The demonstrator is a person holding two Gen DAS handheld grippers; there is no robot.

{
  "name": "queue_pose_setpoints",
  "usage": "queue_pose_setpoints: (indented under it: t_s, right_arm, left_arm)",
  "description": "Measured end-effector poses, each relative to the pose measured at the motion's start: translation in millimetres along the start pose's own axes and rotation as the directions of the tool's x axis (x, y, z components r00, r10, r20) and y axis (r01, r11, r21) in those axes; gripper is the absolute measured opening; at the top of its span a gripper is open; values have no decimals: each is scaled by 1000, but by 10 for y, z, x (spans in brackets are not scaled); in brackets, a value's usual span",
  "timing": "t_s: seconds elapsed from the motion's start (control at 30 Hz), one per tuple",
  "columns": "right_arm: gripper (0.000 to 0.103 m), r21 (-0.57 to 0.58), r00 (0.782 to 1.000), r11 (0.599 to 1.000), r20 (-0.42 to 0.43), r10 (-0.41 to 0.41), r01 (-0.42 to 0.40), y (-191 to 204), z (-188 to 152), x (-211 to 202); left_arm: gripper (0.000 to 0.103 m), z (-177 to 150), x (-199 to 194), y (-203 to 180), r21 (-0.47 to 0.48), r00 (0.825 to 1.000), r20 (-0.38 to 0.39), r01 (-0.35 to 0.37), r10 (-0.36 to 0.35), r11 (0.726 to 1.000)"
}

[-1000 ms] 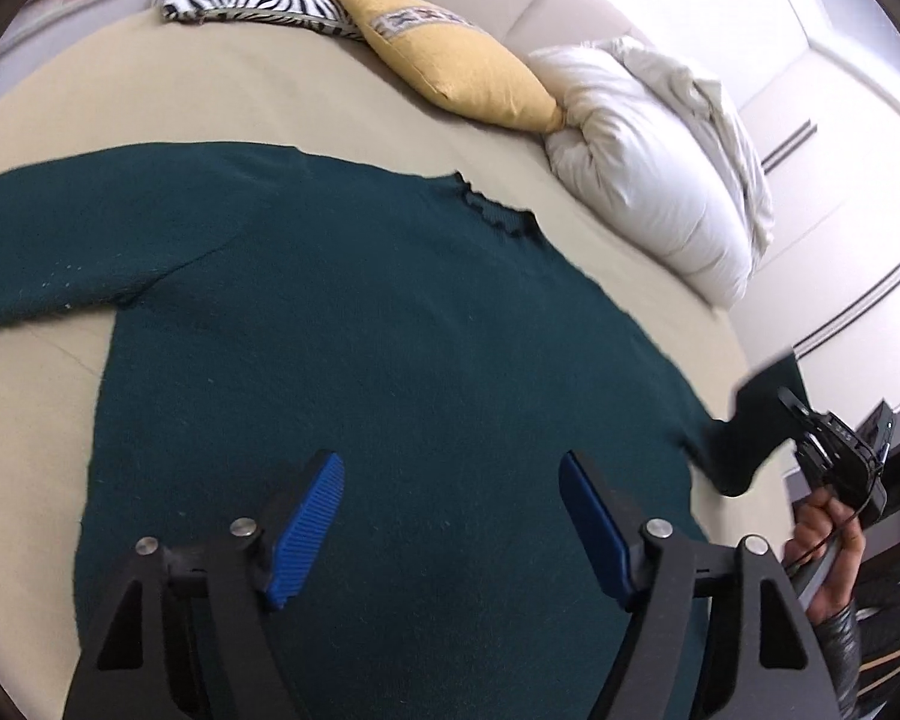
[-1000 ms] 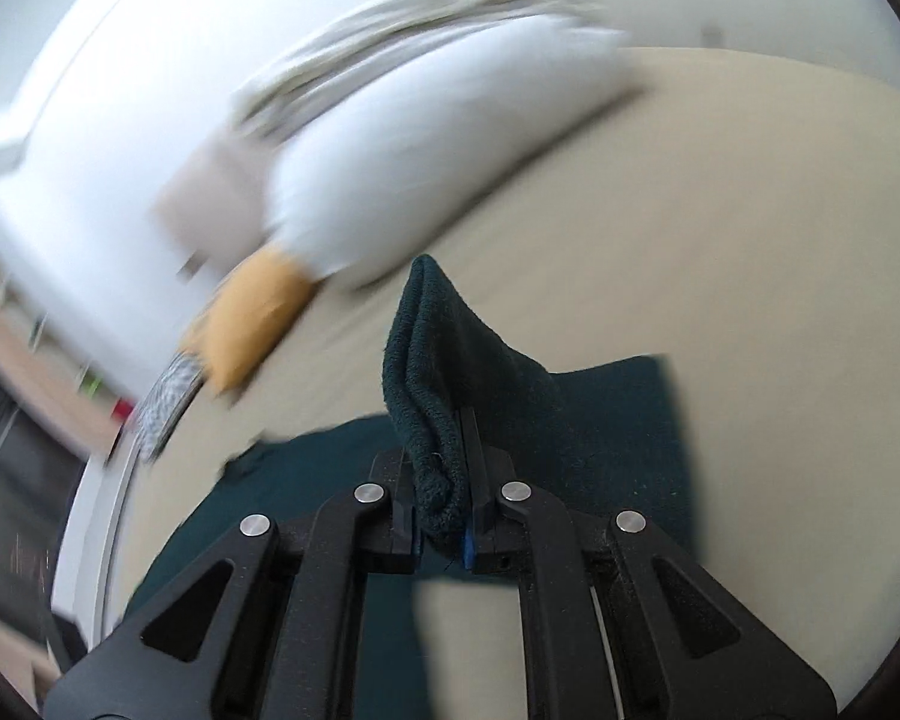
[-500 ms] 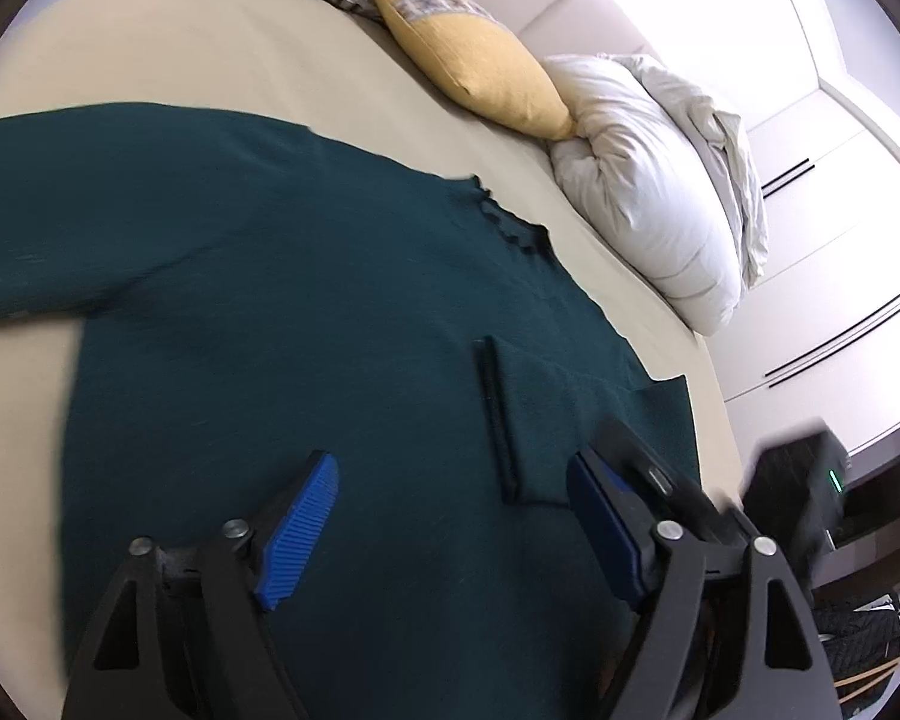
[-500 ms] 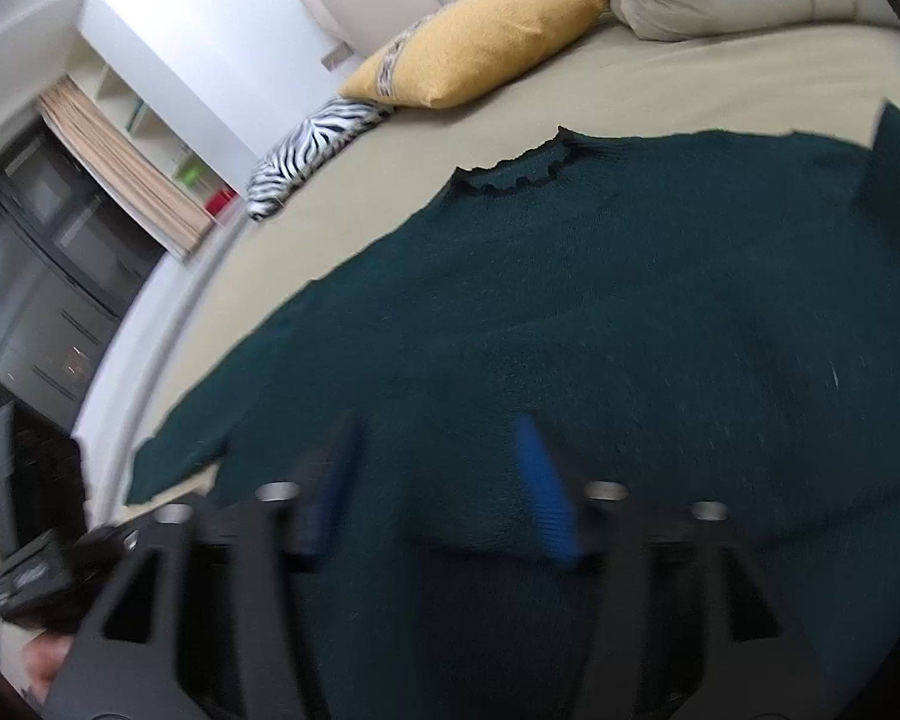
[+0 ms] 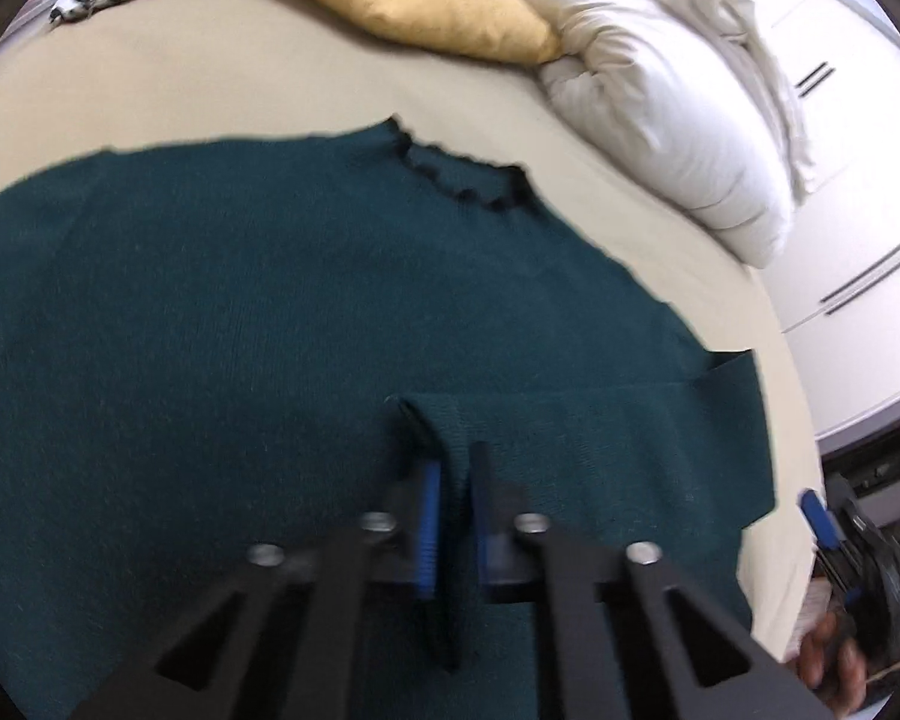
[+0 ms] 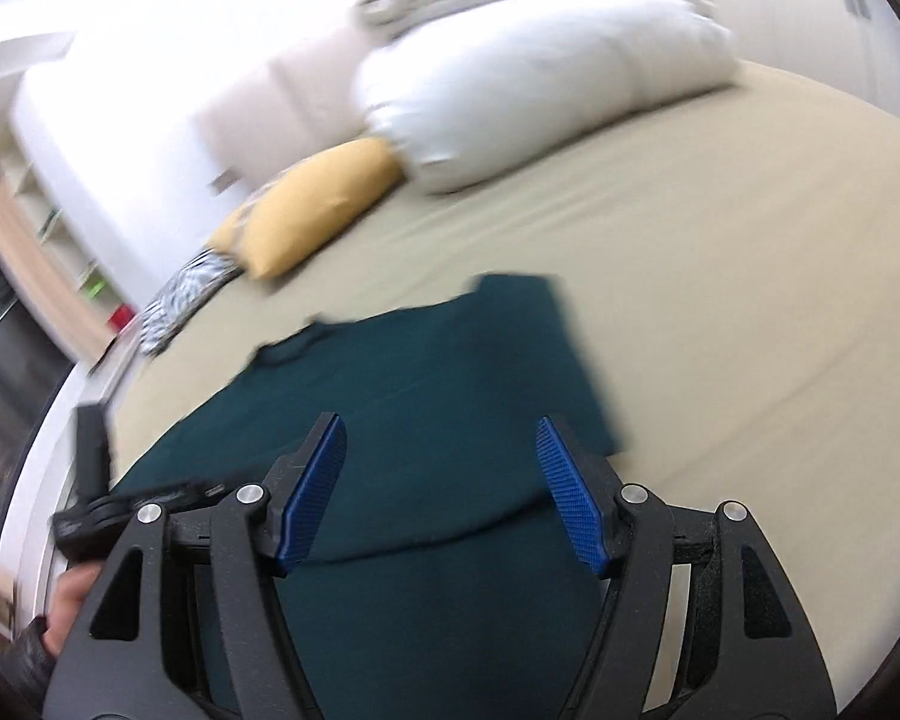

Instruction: Fold small clothes

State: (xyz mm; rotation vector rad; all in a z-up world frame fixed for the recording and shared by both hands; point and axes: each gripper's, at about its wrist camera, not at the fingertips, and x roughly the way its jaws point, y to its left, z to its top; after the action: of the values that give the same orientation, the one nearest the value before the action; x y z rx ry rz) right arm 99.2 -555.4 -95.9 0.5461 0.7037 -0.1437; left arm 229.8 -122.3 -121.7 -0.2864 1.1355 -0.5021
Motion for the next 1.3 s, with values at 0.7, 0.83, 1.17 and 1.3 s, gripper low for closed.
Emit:
queue_pose_setpoints:
  t_s: [0.7,0.83,1.17,1.3]
  right_arm:
    - [50,-41,967,994,-233,-104,97,-244,378,1466]
    - [6,-71,961,990,-240,-136,123,-210,434,1530]
    - [4,-50,977,992,-173,-126,119,-354,318,1486]
    - [7,-12,978,997,-190,-80,79,-409,359,1407]
  left_arm:
    - [9,261,-118,648,-19,991,115,-72,73,997]
    - [9,296,-176,610,-4,988,137,-70,70,998]
    - [9,226,-52,618,45,973,203,-122,111,991]
    - [11,244,-73,658,34,977,194,-102,93,994]
